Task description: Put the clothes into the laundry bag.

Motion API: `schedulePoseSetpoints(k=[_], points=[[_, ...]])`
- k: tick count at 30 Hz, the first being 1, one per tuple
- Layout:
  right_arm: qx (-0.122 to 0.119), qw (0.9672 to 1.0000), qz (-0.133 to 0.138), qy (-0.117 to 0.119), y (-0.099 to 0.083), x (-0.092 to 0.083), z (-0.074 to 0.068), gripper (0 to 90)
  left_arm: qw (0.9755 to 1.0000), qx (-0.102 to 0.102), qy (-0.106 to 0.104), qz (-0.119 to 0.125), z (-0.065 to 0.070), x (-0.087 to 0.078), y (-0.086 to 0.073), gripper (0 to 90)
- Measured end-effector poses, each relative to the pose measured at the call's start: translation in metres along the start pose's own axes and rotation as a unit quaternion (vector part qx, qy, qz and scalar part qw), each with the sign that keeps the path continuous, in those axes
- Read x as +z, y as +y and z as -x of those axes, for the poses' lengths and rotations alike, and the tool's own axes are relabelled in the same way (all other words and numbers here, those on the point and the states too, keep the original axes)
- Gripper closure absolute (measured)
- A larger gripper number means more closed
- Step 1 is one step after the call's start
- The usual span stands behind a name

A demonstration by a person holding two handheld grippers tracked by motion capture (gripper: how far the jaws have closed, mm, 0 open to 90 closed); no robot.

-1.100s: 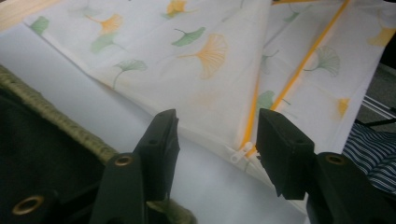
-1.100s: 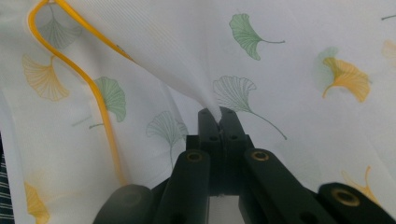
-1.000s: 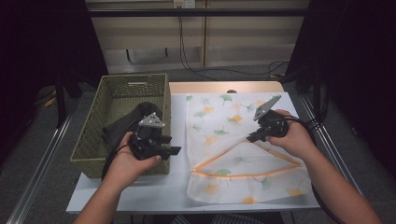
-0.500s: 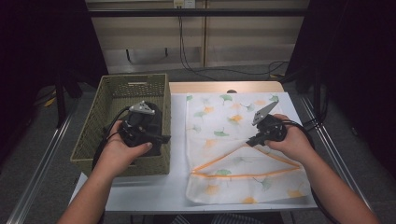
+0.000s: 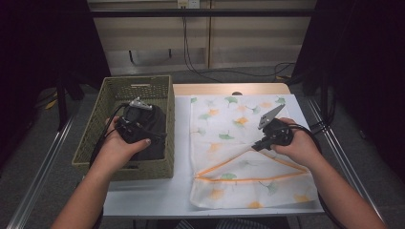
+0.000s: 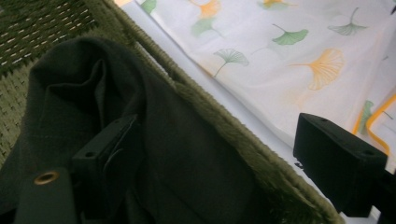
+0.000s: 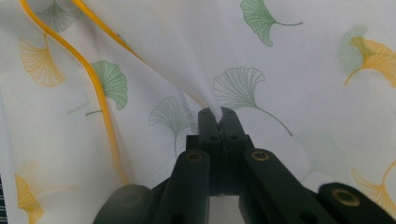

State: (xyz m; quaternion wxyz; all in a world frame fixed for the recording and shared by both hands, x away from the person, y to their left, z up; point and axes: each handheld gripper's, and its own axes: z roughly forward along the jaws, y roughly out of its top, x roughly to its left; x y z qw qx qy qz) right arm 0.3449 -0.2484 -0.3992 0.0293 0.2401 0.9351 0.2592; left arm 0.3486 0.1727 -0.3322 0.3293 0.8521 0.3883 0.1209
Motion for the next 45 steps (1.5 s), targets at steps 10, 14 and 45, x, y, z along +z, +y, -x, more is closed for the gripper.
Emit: schedulePoseSetpoints(k=[10,14,45], points=[[-0.003,1.0,0.001,-0.001,-0.001,0.001,0.0,90.0,0.9997,-0.024,-0.002,-0.008,-0.023,0.005,0.001,8.8],[-0.004,1.0,-0.001,0.0,-0.002,0.002,0.0,90.0,0.999,-0.043,0.0,0.005,-0.028,0.005,0.002,5.8],[-0.002,0.9999,-0.012,0.003,-0.001,0.006,-0.001,90.0,0.9958,-0.089,-0.006,-0.022,-0.092,0.043,-0.004,3.8]])
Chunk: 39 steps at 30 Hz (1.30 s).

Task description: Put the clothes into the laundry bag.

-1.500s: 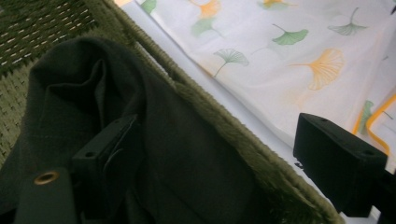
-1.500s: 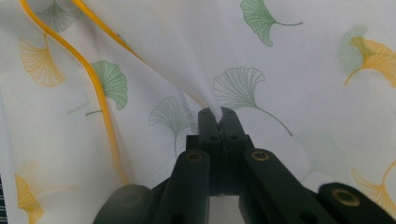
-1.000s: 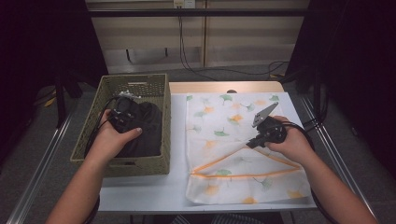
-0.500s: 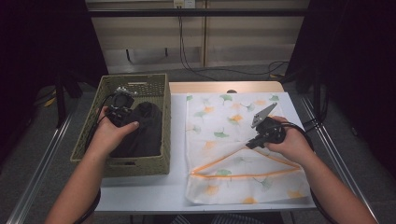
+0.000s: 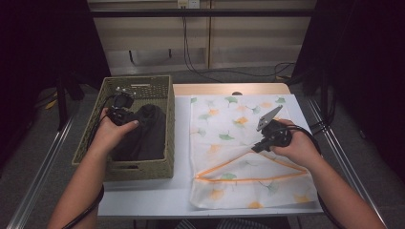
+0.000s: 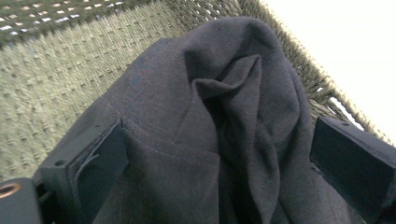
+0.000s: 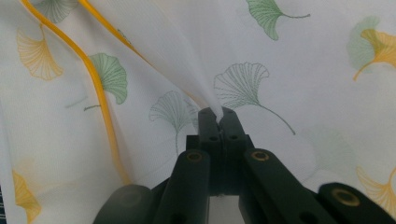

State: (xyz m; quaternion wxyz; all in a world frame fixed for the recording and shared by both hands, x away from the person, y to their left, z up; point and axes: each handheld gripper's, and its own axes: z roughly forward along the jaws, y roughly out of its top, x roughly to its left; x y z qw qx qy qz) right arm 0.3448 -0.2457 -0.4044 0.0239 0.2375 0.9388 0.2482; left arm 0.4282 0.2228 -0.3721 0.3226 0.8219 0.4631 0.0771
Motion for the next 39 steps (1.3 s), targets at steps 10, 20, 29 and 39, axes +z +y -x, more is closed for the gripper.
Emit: schedulePoseSetpoints(k=[10,20,29,39], points=[[0.002,1.0,-0.003,0.002,-0.001,0.002,0.0,90.0,0.9997,0.003,-0.022,-0.004,0.009,0.008,-0.001,4.2],[-0.006,1.0,-0.002,0.003,0.0,0.004,-0.001,90.0,0.9993,0.021,-0.023,-0.019,0.021,0.02,0.0,2.9],[-0.001,1.0,-0.003,0.006,-0.002,0.005,0.0,90.0,0.9984,0.034,-0.013,-0.042,0.026,0.034,-0.002,0.6],[-0.001,1.0,-0.005,0.006,-0.002,0.005,-0.001,90.0,0.9973,0.056,0.017,-0.044,0.028,0.042,-0.006,0.2]])
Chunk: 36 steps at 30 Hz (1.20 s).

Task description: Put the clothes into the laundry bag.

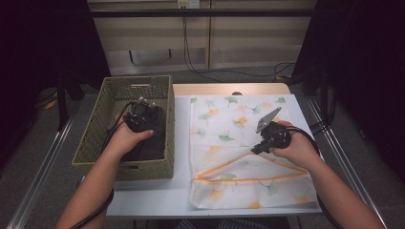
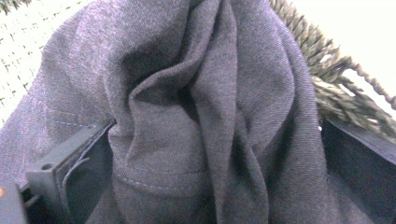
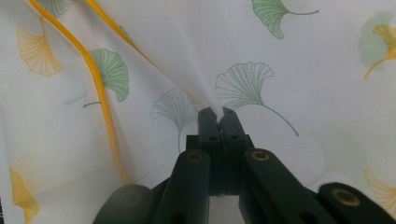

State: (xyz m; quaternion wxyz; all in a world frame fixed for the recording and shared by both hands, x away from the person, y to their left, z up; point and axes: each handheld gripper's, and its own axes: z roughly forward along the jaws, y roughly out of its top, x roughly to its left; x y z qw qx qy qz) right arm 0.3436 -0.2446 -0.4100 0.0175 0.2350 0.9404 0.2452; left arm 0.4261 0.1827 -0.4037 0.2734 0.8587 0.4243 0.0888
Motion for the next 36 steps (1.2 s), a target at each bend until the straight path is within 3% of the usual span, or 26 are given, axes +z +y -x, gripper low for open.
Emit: schedulePoseSetpoints(k=[6,12,18,25,31,36], points=[[-0.001,1.0,0.002,0.0,0.001,0.001,0.0,90.0,0.9998,0.01,0.016,-0.003,-0.005,0.006,-0.002,0.2],[-0.003,1.0,0.002,-0.001,0.0,0.0,0.0,90.0,0.9997,-0.002,0.023,-0.009,-0.014,0.009,-0.003,1.0],[-0.002,1.0,0.005,0.0,-0.002,-0.001,0.0,90.0,0.9991,0.015,0.038,-0.011,-0.02,0.011,-0.003,0.0],[0.0,1.0,0.004,0.001,-0.003,0.0,0.0,90.0,0.9997,0.01,0.021,-0.012,-0.023,0.014,-0.005,0.0],[-0.005,1.0,0.005,0.002,-0.002,0.002,0.0,90.0,0.9998,-0.015,0.001,-0.01,-0.026,0.02,-0.008,0.0],[-0.001,1.0,0.002,0.002,-0.001,0.003,-0.001,90.0,0.9998,-0.01,0.006,-0.014,-0.025,0.022,-0.008,0.0]])
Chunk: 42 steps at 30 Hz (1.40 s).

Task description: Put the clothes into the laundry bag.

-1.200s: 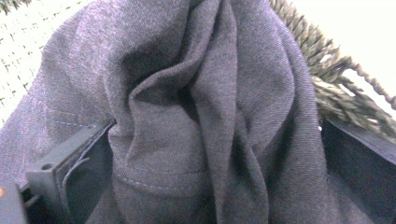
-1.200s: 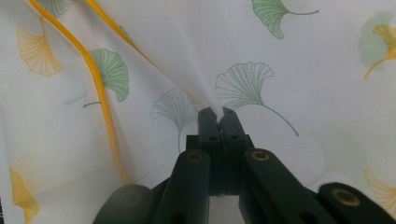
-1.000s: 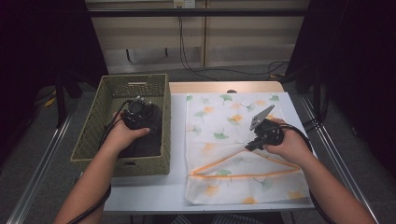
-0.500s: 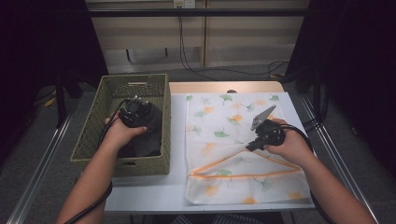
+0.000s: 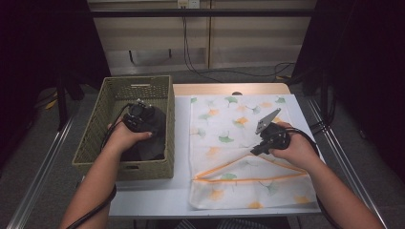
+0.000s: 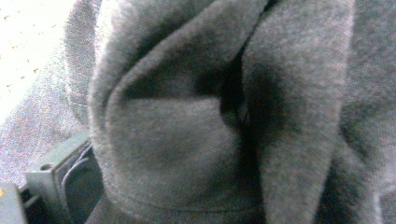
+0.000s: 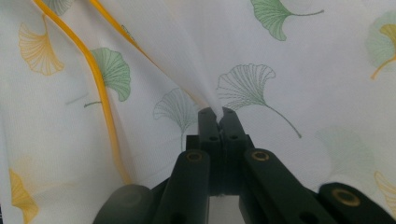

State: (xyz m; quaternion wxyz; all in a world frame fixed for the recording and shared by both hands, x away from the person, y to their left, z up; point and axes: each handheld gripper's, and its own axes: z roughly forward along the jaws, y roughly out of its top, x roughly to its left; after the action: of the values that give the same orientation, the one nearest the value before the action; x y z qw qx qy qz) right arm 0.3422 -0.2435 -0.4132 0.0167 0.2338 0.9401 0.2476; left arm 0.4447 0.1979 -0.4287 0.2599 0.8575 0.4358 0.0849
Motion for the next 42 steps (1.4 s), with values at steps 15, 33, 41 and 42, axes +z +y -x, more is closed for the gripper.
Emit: schedulePoseSetpoints(k=[15,33,41,42], points=[[-0.006,1.0,0.001,0.0,0.001,0.0,-0.001,90.0,0.9996,0.011,0.004,-0.027,-0.002,-0.011,0.002,37.9],[-0.007,1.0,0.002,0.003,0.001,0.0,0.001,90.0,0.9997,0.002,0.005,-0.022,-0.001,-0.031,0.009,58.9],[-0.007,1.0,0.0,0.003,0.003,-0.002,0.002,90.0,0.9996,-0.007,-0.002,-0.026,-0.002,-0.047,0.013,60.4],[-0.005,1.0,-0.002,0.002,0.003,-0.002,0.001,90.0,0.9997,-0.004,-0.003,-0.025,-0.001,-0.049,0.014,60.3]])
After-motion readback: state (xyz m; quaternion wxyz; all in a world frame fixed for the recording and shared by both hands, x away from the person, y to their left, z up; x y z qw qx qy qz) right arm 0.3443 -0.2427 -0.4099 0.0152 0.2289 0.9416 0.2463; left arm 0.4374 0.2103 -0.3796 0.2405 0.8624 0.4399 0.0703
